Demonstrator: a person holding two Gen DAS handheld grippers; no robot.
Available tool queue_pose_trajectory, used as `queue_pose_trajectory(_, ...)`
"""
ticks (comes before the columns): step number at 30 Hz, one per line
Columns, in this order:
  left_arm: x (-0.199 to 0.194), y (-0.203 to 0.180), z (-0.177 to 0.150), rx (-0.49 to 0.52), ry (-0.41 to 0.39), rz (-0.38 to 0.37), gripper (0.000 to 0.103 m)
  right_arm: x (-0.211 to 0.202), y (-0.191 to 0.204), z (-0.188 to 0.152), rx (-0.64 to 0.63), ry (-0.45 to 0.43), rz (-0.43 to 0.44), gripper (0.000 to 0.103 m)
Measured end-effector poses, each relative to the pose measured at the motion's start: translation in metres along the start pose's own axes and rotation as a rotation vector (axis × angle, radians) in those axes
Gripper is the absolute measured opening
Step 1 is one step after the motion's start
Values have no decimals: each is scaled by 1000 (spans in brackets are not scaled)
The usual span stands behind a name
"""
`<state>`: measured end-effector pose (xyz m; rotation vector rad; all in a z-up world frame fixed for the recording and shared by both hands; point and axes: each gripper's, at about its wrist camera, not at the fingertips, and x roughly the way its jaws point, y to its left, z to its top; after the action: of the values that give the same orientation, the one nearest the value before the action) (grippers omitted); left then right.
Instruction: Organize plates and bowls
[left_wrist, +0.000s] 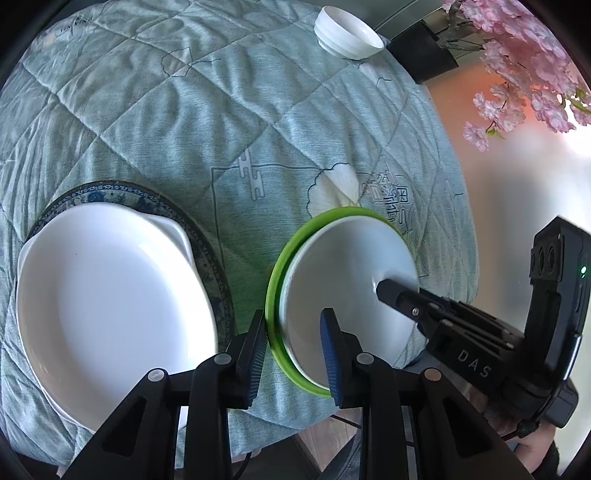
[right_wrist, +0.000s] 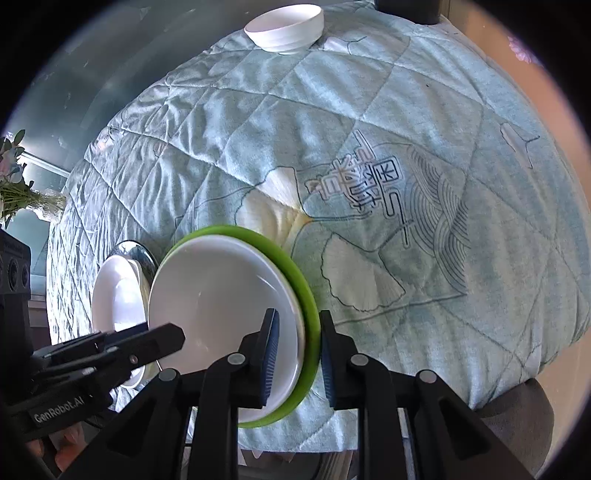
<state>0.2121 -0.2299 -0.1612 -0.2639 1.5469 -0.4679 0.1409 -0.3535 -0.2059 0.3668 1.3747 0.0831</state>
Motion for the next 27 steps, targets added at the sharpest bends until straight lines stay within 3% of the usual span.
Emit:
queue_pose_trajectory(5,-5,3,-3,1,-15,12,25,1,7,5,-31,-9,14,21)
queue_pose_trajectory(7,-16,5,-5,15,-47,31,25,-4,14,5,-95,-37,-43,21)
queue_pose_trajectory(8,-24,5,-7,25,-71,41,25,-9,16,5,-122,-59,-63,26)
queue_pose_trajectory(10,-47,6,-6,35,-135,49,26,-22,16,5,-160,-103,-91,56)
queue_pose_trajectory(11,-58,6,-4,44,-162,49,29,-33,15,6,-164,-144,-95,83)
queue_pose_trajectory(12,-69,5,-2,55,-193,53,31,-42,14,8,-162,-181,-92,92)
queue_pose_trajectory(13,-86,2,4,76,-238,71,44,-53,13,11,-161,-220,-86,92)
queue_pose_trajectory(14,-97,-1,8,86,-265,88,70,-65,12,16,-162,-255,-78,92)
queue_pose_trajectory(16,-123,-6,20,93,-343,128,96,-79,11,27,-156,-287,-58,92)
queue_pose_trajectory(19,-153,-10,49,120,-415,143,97,-89,9,53,-137,-294,-22,92)
queue_pose_trajectory(24,-165,-15,109,140,-405,172,97,-63,0,98,-55,-169,45,93)
queue_pose_trajectory(27,-158,-21,149,182,-382,208,97,-49,-3,125,-70,-119,46,93)
